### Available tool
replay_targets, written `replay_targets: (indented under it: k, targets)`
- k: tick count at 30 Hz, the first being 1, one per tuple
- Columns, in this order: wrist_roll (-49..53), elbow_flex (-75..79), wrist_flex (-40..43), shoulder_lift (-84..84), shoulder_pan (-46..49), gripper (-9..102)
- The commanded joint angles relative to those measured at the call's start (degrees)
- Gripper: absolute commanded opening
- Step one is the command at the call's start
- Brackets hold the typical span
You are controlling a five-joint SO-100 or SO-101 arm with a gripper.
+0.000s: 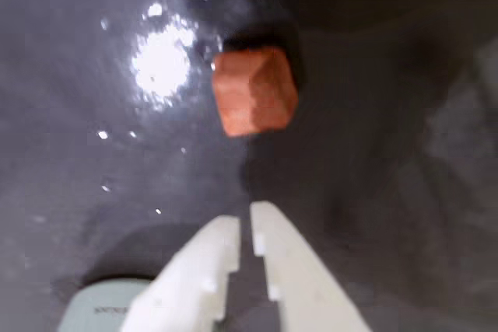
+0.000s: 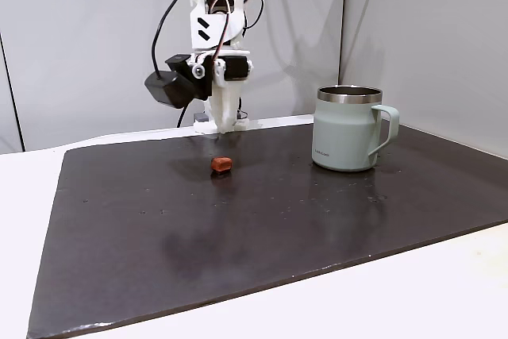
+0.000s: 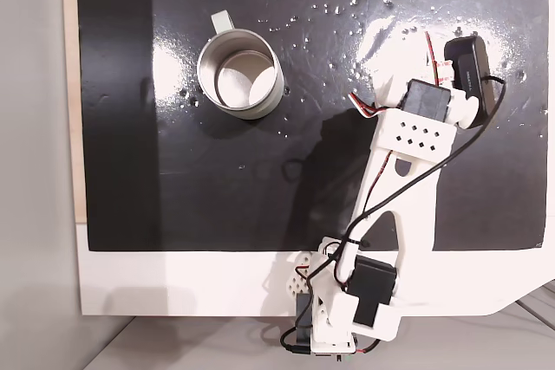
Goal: Grasp a cube and put it in the cup.
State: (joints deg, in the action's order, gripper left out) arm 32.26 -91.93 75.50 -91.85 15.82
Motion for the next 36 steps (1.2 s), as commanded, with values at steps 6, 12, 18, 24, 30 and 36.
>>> replay_targets:
  k: [6, 12, 18, 24, 30, 36]
  targets:
    - [2.64, 3.87, 3.43, -0.18, -1.85, 0]
    - [2.90, 4.22, 3.08, 0.53, 0.35, 3]
    - [1.32, 8.61, 4.66, 5.62, 2.81, 20]
    - [1.23, 11.78, 6.24, 9.67, 3.43, 24]
    - [1.67, 11.51, 6.68, 10.37, 3.08, 24]
    - [2.81, 11.34, 5.54, 13.10, 4.57, 23]
